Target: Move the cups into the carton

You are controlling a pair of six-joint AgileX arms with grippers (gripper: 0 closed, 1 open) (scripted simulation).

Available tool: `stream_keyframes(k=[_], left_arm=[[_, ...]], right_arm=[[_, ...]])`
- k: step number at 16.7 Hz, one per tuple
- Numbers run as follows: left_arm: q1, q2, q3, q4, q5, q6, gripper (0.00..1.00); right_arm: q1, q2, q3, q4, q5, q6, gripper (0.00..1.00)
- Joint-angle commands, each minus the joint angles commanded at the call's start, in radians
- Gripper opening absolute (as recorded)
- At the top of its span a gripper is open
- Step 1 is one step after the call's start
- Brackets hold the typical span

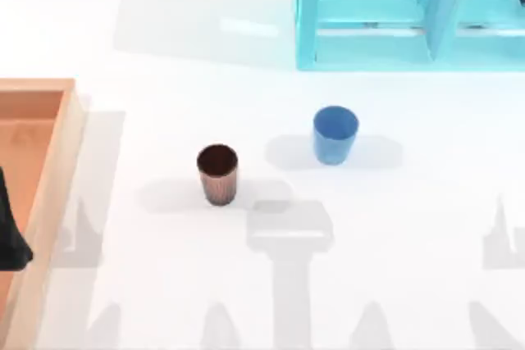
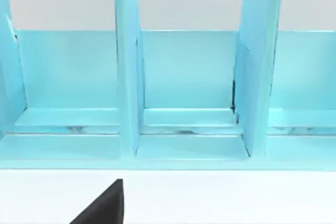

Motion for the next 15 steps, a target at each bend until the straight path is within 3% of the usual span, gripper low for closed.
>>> stream_keyframes(k=[4, 7, 15], left_arm=[[-0.007, 0.025, 0.027, -0.013, 0.000, -0.007, 1.00], [-0.038, 0.134, 0.146, -0.071, -0.001, -0.039, 1.00], [-0.204, 0.756, 0.796, -0.425, -0.015, -0.212, 1.00]], right_arm=[[0.000, 0.000, 0.000, 0.000, 0.000, 0.000, 1.00], [0.000, 0.000, 0.000, 0.000, 0.000, 0.000, 1.00], [0.000, 0.000, 0.000, 0.000, 0.000, 0.000, 1.00]])
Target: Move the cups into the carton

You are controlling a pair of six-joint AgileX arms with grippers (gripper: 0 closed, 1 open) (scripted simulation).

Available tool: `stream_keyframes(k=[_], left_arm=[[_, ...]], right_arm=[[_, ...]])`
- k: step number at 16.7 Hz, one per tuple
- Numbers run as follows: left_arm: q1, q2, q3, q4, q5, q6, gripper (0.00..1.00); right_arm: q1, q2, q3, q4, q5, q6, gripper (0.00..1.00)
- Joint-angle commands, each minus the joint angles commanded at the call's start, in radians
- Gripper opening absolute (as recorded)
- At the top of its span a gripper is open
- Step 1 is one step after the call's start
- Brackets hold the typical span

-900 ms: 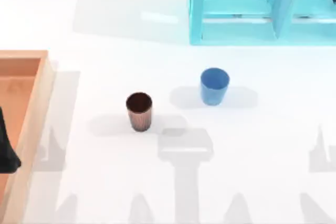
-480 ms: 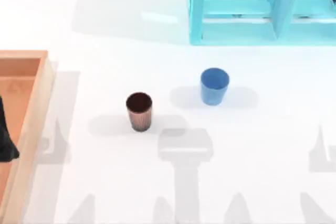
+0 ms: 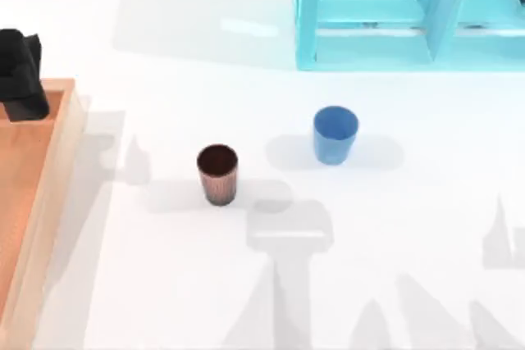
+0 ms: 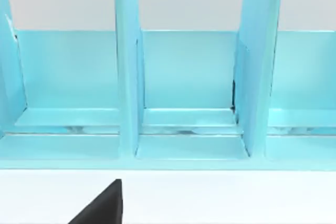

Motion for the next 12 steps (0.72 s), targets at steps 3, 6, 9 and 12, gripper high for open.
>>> stream_keyframes(k=[3, 6, 9, 12], left_arm=[[-0.082, 0.307, 0.322, -0.183, -0.011, -0.083, 1.00], [-0.170, 0.628, 0.663, -0.379, -0.025, -0.167, 1.00], [-0.258, 0.945, 1.004, -0.575, -0.041, -0.249, 1.00], [-0.342, 1.242, 1.330, -0.763, -0.059, -0.323, 1.00]], right_arm=[[0.000, 0.000, 0.000, 0.000, 0.000, 0.000, 1.00], [0.000, 0.000, 0.000, 0.000, 0.000, 0.000, 1.00], [0.000, 0.000, 0.000, 0.000, 0.000, 0.000, 1.00], [0.000, 0.000, 0.000, 0.000, 0.000, 0.000, 1.00]])
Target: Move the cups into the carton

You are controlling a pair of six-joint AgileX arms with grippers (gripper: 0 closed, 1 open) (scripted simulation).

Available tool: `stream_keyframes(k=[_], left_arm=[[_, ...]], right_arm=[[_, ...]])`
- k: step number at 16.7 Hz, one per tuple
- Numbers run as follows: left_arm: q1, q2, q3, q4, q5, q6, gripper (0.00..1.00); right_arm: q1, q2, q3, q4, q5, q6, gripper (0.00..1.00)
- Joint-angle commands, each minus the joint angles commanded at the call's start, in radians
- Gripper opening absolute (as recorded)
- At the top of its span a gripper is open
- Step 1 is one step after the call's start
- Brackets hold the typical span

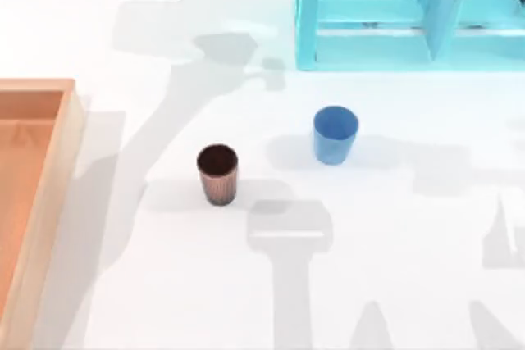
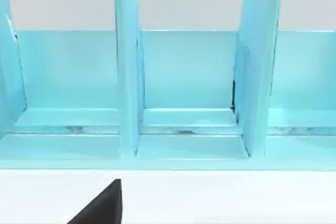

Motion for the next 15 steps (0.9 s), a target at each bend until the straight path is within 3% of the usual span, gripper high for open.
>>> stream_keyframes(k=[8, 11, 15], left_arm=[[-0.168, 0.577, 0.651, -0.373, -0.039, -0.140, 1.00], [-0.196, 0.674, 0.760, -0.436, -0.047, -0.163, 1.00], [-0.201, 0.689, 0.777, -0.446, -0.048, -0.166, 1.00]], right_arm=[[0.000, 0.000, 0.000, 0.000, 0.000, 0.000, 1.00], [0.000, 0.000, 0.000, 0.000, 0.000, 0.000, 1.00], [0.000, 0.000, 0.000, 0.000, 0.000, 0.000, 1.00]])
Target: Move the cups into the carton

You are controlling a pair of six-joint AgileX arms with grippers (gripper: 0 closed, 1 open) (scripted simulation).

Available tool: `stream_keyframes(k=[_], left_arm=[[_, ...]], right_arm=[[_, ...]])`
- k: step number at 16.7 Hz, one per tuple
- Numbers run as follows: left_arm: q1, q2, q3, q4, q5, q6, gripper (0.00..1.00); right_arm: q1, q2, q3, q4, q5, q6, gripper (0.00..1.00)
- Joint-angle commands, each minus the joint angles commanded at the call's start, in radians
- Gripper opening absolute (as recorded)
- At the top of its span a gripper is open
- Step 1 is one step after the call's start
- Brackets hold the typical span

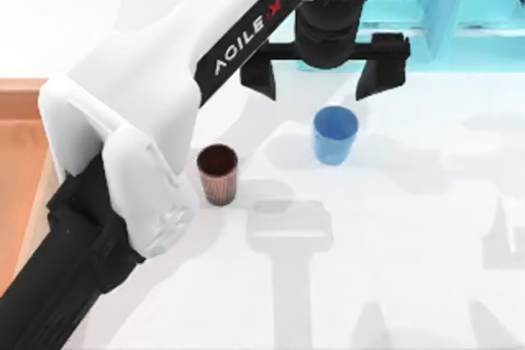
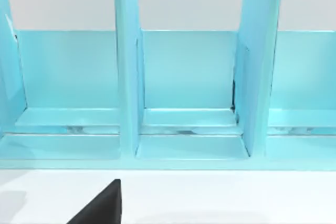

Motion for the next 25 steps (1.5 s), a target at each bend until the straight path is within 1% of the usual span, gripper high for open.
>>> stream_keyframes(k=[3, 6, 8, 12, 14, 16, 20, 25], left_arm=[[0.005, 0.002, -0.004, 0.004, 0.001, 0.001, 1.00], [0.007, -0.011, -0.074, 0.070, 0.001, 0.007, 1.00], [0.012, -0.027, -0.171, 0.150, 0.001, 0.012, 1.00], [0.021, -0.062, -0.420, 0.350, 0.002, 0.020, 1.00], [0.025, -0.073, -0.506, 0.429, 0.003, 0.024, 1.00], [0.027, -0.079, -0.550, 0.472, 0.003, 0.026, 1.00], [0.027, -0.081, -0.556, 0.478, 0.003, 0.026, 1.00], [0.027, -0.081, -0.556, 0.478, 0.003, 0.026, 0.62]], right_arm=[[0.000, 0.000, 0.000, 0.000, 0.000, 0.000, 1.00], [0.000, 0.000, 0.000, 0.000, 0.000, 0.000, 1.00], [0.000, 0.000, 0.000, 0.000, 0.000, 0.000, 1.00], [0.000, 0.000, 0.000, 0.000, 0.000, 0.000, 1.00], [0.000, 0.000, 0.000, 0.000, 0.000, 0.000, 1.00], [0.000, 0.000, 0.000, 0.000, 0.000, 0.000, 1.00], [0.000, 0.000, 0.000, 0.000, 0.000, 0.000, 1.00], [0.000, 0.000, 0.000, 0.000, 0.000, 0.000, 1.00]])
